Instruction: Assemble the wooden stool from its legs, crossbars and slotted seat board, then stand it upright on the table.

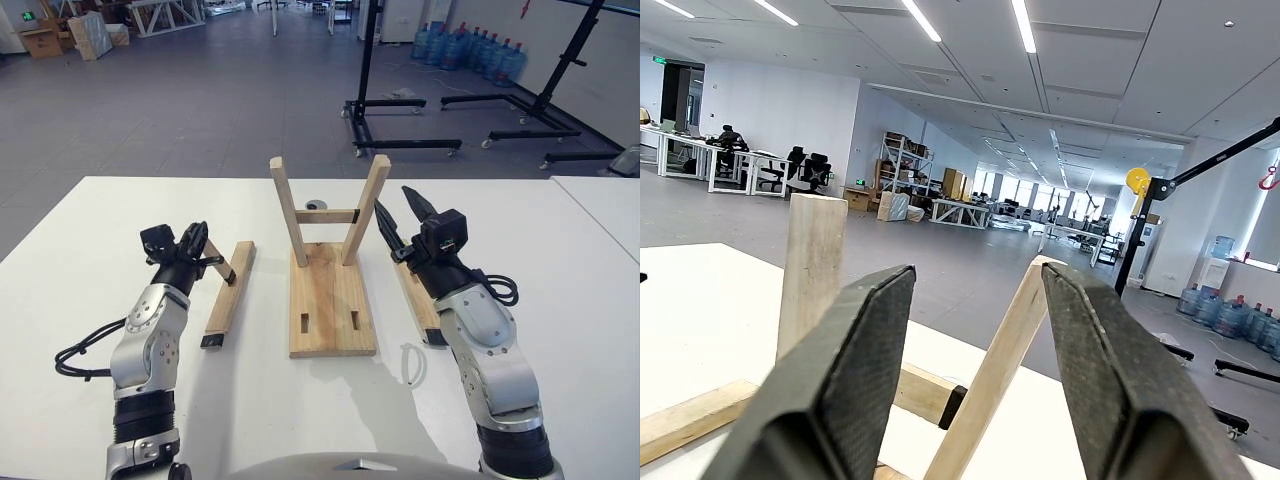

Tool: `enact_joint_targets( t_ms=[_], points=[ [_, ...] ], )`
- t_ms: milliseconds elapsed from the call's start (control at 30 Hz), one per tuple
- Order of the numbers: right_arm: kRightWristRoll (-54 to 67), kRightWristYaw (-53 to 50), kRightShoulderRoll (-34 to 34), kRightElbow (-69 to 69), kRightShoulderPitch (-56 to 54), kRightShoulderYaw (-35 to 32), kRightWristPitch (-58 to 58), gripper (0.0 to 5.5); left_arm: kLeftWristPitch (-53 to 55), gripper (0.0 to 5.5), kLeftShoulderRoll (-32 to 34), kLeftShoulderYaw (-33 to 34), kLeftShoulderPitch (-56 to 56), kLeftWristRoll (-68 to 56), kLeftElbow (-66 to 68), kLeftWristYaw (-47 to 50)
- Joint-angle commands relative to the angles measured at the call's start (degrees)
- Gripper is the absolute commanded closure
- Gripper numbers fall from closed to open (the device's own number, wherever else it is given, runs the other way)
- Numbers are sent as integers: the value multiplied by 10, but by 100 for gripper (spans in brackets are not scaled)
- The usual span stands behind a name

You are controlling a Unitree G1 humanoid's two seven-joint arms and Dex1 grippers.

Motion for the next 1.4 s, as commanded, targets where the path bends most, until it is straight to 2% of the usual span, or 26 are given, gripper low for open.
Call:
enact_joint_targets(
  t_ms=[33,400,800,1000,1033,1233,1400],
  points=[
    [-3,1,1,4,-1,1,0,316,-10,511,-4,0,-3,7,21,0],
    [-2,2,1,3,-6,3,4,316,-78,511,3,-59,15,81,68,-28],
    [-2,3,-1,1,-7,1,5,316,-141,511,-13,-109,132,120,126,-47],
    [-2,4,-1,3,-10,2,5,316,-132,511,9,-90,88,106,95,-40],
    [-3,4,-1,4,-10,2,4,316,-126,471,7,-84,80,93,80,-36],
    [-8,1,3,9,-9,5,-4,316,-69,388,12,-69,11,65,-31,-19],
    [-14,-3,9,9,-6,8,-7,316,-20,388,32,-35,-87,38,-75,8]
  ],
)
